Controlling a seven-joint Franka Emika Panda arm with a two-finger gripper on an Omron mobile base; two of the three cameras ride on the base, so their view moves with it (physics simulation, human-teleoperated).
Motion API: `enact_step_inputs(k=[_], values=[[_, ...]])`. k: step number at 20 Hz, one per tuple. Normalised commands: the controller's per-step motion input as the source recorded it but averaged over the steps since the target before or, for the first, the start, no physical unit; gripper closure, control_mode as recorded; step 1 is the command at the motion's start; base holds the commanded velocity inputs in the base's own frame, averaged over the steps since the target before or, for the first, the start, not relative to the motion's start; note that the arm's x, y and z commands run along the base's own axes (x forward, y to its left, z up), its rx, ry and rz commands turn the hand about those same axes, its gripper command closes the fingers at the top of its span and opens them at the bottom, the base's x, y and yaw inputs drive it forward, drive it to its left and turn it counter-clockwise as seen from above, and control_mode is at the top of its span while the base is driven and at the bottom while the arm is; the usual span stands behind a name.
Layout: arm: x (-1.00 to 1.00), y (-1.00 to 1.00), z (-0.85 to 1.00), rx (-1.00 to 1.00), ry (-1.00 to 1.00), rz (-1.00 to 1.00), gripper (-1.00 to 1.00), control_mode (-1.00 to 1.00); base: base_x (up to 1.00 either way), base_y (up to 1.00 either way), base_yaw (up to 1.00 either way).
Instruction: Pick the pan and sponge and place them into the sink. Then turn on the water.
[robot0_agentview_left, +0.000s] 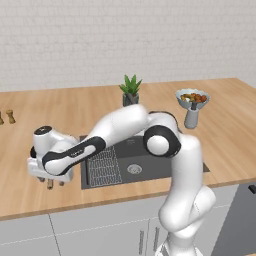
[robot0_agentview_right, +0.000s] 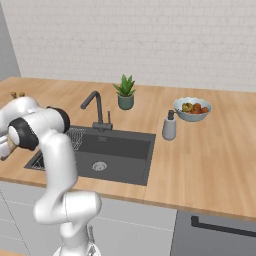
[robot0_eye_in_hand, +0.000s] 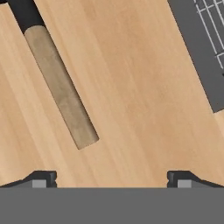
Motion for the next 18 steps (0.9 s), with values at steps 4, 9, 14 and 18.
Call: enact_step_inputs(k=[4,9,14,18], values=[[0.37,0.18,-0.07,0.00,0.00,0.00,-1.00,-1.00,0.00,0.00,0.00],[0.37,0.08,-0.20,0.00,0.00,0.00,-1.00,-1.00,0.00,0.00,0.00],[0.28,0.07,-0.57,-0.03,0.00,0.00,-1.00,-1.00,0.00,0.00,0.00],[0.23,0.05,-0.47,-0.01,0.02,0.03,-1.00,-1.00,0.00,0.00,0.00]])
